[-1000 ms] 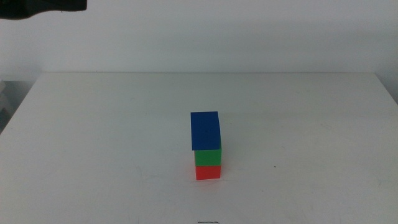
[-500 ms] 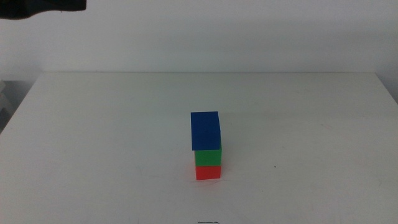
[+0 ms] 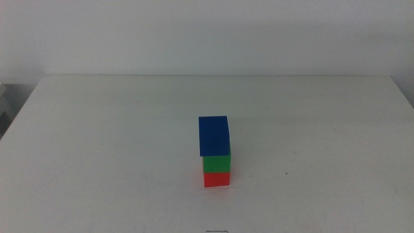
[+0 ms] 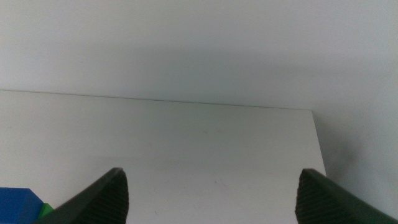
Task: Stack red cubes first, then green, then blue cubes in a specific spot.
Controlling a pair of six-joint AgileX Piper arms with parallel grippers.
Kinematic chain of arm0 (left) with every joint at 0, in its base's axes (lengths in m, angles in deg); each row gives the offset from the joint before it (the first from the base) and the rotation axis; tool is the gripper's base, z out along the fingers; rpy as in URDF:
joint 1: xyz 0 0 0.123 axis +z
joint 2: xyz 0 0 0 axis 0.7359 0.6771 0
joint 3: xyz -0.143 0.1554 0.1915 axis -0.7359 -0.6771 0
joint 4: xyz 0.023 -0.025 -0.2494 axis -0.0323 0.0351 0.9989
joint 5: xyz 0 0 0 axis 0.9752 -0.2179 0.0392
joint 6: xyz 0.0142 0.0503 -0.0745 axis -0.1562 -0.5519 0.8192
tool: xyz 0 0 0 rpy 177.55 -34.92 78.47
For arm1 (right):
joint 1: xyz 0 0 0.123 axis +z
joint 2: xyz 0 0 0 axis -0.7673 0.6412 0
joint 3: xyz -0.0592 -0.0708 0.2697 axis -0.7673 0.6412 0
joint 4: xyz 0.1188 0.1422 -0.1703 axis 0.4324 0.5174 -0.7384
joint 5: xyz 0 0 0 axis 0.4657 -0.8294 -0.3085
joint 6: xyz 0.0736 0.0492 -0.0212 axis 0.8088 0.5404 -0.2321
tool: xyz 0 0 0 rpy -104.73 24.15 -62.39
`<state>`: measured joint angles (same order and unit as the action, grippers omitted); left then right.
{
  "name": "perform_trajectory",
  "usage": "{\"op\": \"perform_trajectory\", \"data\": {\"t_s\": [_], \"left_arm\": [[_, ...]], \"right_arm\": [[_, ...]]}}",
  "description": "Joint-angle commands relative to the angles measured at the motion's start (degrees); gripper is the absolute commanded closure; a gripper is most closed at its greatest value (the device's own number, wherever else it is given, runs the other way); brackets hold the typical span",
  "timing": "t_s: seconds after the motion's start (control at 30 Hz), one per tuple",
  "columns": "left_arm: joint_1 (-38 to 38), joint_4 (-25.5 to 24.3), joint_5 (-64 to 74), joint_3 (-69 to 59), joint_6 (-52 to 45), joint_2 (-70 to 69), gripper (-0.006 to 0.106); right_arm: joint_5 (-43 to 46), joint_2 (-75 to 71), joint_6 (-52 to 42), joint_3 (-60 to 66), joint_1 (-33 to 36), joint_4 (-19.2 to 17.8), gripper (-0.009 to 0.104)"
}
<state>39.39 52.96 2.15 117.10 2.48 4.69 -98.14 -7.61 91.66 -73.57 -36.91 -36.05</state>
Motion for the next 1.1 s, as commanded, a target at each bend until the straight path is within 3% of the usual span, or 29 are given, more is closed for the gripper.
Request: {"op": "perform_trajectory", "data": {"t_s": [0.0, 0.17, 0.6, 0.67, 0.8, 0.97, 1.07], "left_arm": [[4.5, 2.3, -8.4, -3.1, 0.8, -2.9, 0.007], [9.3, 3.6, -7.3, -8.5, 0.8, -5.8, 0.007], [9.3, 3.4, -7.3, -11.6, 0.8, -5.8, 0.007], [9.3, 3.4, -7.5, -11.6, 0.8, -5.9, 0.007], [9.3, 3.4, -7.9, -11.9, 0.8, -8.2, 0.007], [9.3, 3.4, -13.9, -18.8, 0.8, -14.0, 0.007], [9.3, 3.4, -17.6, -25.5, 0.8, -18.6, 0.007]], "right_arm": [[3.6, -0.3, -0.3, -1.4, -0.5, -1.1, 0.001], [3.6, -0.3, -0.3, -1.4, -0.5, -1.1, 0.001], [3.6, -0.3, -0.3, -1.4, -0.5, -1.1, 0.001], [4.8, -1.4, -0.3, 0.2, -0.5, -2.6, 0.001], [16.1, -5.5, -0.3, 9.3, -0.5, -4.9, 0.001], [38.2, -14.4, -0.3, 28.7, -0.5, -3.7, 0.001], [43.5, -20.8, -0.3, 39.4, -1.4, -4.0, 0.001]]}}
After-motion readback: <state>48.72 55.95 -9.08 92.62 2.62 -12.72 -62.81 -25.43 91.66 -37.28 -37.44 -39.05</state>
